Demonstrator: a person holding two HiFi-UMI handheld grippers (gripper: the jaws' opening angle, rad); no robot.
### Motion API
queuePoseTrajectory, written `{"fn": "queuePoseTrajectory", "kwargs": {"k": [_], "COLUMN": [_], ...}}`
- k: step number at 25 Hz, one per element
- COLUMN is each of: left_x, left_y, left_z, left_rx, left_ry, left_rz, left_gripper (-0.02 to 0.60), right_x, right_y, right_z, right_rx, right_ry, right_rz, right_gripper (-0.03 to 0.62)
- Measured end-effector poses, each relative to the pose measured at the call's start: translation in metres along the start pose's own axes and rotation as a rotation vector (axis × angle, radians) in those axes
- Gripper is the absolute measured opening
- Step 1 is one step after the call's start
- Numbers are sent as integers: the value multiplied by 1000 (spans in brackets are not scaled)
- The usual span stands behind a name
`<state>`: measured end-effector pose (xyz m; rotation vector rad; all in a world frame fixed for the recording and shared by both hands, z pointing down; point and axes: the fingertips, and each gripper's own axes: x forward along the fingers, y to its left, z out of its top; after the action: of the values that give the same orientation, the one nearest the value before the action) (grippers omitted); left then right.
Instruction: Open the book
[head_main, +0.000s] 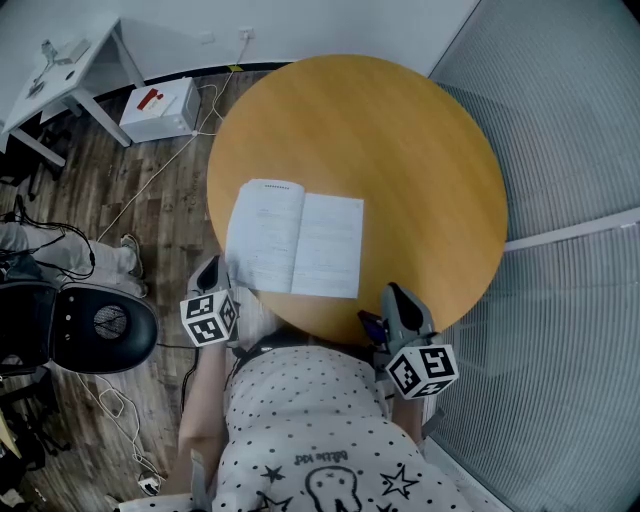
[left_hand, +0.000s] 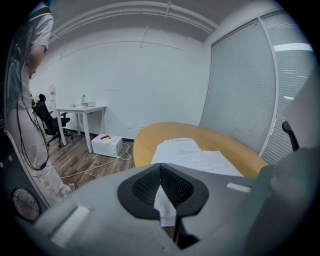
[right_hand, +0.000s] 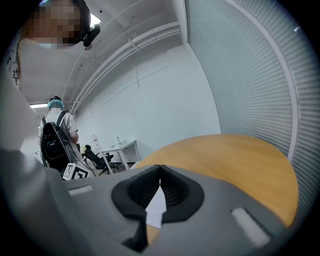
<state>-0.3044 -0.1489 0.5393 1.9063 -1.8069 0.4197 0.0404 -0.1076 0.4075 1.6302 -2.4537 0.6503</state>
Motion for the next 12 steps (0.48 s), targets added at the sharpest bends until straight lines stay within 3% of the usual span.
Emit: {"fn": "queuePoseTrajectory", "kwargs": {"k": [12], "left_x": [-12], "left_y": [-48], "left_z": [76], "left_rx": [142], "left_ry": [-178], "left_rz": [-89], "left_gripper": [9], "right_x": [-5], "right_y": [-5], "right_z": [5], "right_rx": [-9], "right_ry": [-13], "right_rz": [-19], "right_gripper": [3]}}
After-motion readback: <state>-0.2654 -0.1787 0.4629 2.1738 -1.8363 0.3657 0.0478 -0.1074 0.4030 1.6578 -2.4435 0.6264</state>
